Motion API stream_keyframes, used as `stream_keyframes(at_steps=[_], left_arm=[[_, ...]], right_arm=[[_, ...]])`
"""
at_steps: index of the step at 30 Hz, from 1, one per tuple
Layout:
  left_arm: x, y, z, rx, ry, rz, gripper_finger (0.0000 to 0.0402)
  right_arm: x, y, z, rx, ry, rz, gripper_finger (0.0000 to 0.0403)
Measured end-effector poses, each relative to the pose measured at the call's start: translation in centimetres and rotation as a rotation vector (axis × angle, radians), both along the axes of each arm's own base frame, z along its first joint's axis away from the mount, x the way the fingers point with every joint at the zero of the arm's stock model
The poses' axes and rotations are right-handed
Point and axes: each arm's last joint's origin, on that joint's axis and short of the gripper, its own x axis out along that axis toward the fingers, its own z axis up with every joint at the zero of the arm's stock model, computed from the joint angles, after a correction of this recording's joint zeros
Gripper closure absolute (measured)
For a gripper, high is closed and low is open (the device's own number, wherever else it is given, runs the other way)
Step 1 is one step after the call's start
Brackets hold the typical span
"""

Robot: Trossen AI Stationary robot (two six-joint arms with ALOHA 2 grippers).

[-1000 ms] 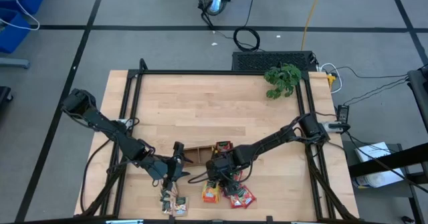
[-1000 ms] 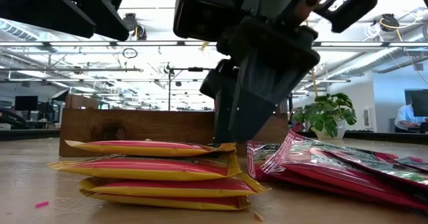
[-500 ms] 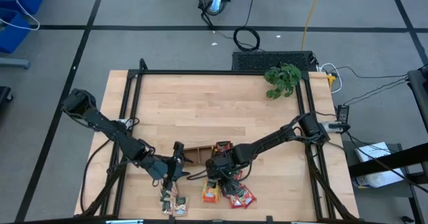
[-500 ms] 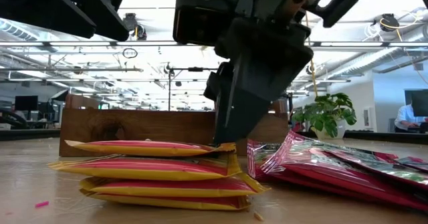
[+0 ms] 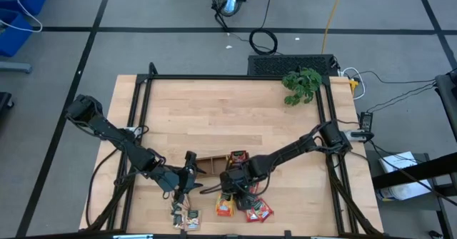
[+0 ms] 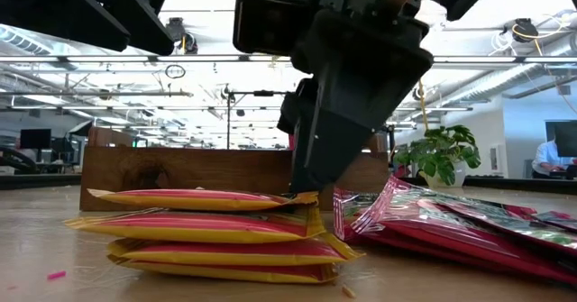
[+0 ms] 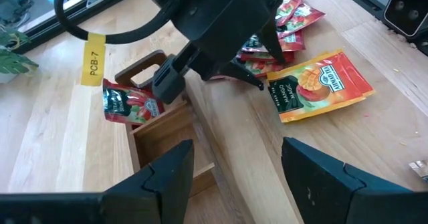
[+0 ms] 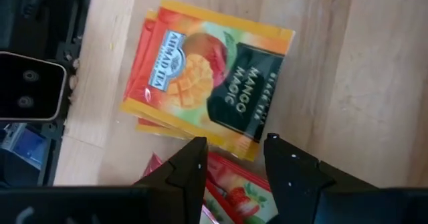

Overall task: Pick & Place Tea
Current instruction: Put the yellow tea bag into the middle section of the wooden organizer

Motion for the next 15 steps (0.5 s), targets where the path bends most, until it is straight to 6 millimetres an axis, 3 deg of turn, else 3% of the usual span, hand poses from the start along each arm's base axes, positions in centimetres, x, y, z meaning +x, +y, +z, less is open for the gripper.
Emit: stream_keyframes(at_steps=[15], left_arm=[[0.00,0.00,0.01,0.001,0.000,0.000,0.0174]], right_arm=[[0.03,-0.21,-0.52,-0.070,0.001,-0.046,0.0268]])
